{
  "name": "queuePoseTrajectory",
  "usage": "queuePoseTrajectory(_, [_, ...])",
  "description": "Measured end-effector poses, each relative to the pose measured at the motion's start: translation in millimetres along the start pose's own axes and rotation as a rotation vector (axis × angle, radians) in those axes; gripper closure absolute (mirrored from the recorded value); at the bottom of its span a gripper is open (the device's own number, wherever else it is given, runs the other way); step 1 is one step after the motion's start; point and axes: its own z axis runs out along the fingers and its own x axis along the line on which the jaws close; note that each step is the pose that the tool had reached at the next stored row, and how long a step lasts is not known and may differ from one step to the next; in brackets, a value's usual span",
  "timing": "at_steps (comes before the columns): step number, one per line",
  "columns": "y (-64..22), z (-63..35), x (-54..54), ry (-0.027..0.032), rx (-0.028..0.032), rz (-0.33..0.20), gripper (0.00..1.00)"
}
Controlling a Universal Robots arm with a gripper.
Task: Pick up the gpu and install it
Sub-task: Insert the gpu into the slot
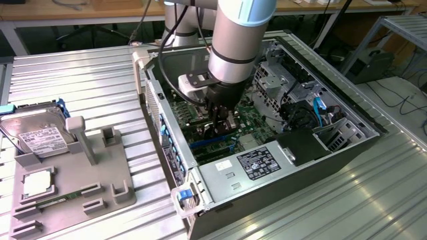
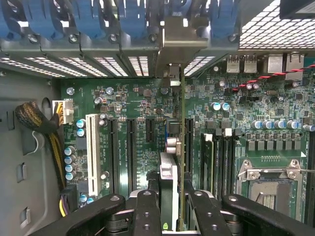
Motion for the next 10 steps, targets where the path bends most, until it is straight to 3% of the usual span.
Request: queuePoseTrajectory(10, [0.3,1.6,0.0,0.0000,0.0000,0.000,0.72])
